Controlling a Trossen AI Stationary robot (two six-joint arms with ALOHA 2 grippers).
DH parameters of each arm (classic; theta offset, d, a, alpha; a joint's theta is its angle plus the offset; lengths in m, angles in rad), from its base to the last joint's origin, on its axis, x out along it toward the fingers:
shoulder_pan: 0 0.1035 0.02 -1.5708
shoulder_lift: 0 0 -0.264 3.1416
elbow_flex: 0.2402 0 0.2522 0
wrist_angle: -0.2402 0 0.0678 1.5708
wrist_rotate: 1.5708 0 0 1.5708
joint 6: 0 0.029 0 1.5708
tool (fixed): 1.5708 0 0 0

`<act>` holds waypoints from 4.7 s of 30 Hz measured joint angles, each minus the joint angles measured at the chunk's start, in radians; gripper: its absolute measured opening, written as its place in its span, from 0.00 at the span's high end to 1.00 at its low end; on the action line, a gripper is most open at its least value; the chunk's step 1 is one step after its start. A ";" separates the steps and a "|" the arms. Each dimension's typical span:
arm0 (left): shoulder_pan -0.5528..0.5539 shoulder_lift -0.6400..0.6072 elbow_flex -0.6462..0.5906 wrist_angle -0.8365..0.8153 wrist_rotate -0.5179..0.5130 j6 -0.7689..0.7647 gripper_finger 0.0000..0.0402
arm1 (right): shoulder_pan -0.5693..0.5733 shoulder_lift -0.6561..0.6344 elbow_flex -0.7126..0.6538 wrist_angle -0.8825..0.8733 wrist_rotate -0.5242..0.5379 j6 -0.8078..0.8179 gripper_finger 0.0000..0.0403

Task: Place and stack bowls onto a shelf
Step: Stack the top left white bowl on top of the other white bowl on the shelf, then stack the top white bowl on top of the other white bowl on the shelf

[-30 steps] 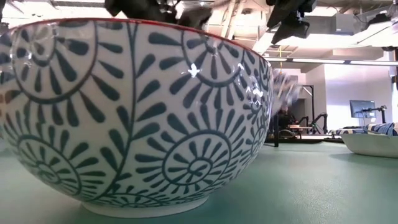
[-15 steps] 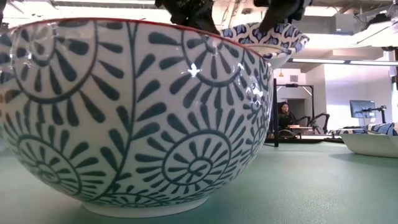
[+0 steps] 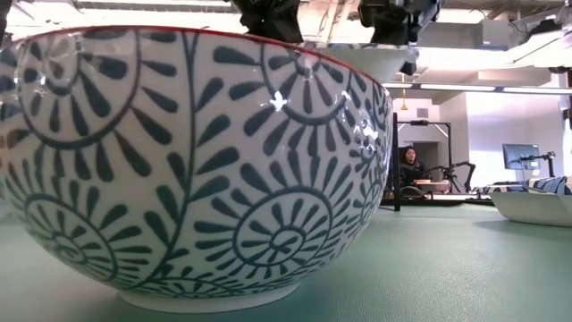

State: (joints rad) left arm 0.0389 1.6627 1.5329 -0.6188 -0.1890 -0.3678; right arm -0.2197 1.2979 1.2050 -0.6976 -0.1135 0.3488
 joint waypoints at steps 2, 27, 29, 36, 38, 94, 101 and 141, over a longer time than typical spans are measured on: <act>0.014 0.000 0.044 -0.057 -0.012 0.018 0.78 | -0.058 -0.007 0.016 0.010 -0.002 0.013 0.90; 0.163 0.007 0.164 -0.351 -0.016 0.145 0.56 | -0.541 0.117 0.049 0.223 -0.117 0.171 0.81; 0.168 0.007 0.164 -0.355 -0.009 0.150 0.56 | -0.558 0.118 0.049 0.213 -0.124 0.172 0.74; 0.187 0.007 0.164 -0.360 0.001 0.180 0.56 | -0.595 0.107 0.048 0.172 -0.117 0.185 0.44; 0.191 0.007 0.164 -0.361 0.001 0.182 0.56 | -0.593 0.076 0.048 0.173 -0.091 0.178 0.40; 0.210 0.007 0.082 -0.198 0.210 0.321 0.59 | -0.082 0.100 -0.512 -0.395 0.184 0.053 0.49; 0.210 0.007 0.082 -0.202 0.210 0.311 0.59 | -0.071 0.143 -0.510 -0.385 0.161 0.102 0.82; 0.189 0.007 0.083 -0.152 0.231 0.189 0.61 | 0.026 -0.231 -0.422 -0.028 0.165 0.392 0.95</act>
State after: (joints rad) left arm 0.2280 1.6699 1.6157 -0.7709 0.0420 -0.1790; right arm -0.1932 1.0664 0.7826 -0.7251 0.0516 0.7403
